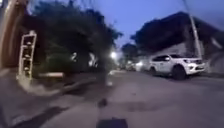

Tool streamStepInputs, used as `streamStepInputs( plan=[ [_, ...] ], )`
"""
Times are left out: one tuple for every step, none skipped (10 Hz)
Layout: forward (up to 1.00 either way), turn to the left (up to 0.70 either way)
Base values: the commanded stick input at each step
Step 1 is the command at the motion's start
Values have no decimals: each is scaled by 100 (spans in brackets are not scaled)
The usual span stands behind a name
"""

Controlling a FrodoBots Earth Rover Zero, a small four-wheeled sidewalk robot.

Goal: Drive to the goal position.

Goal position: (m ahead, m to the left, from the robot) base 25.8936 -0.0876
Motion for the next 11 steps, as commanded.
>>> streamStepInputs(
  plan=[
    [70,-21],
    [70,0],
    [70,0],
    [70,0],
    [70,0],
    [70,0],
    [70,0],
    [70,0],
    [70,0],
    [70,0],
    [70,0]
  ],
)
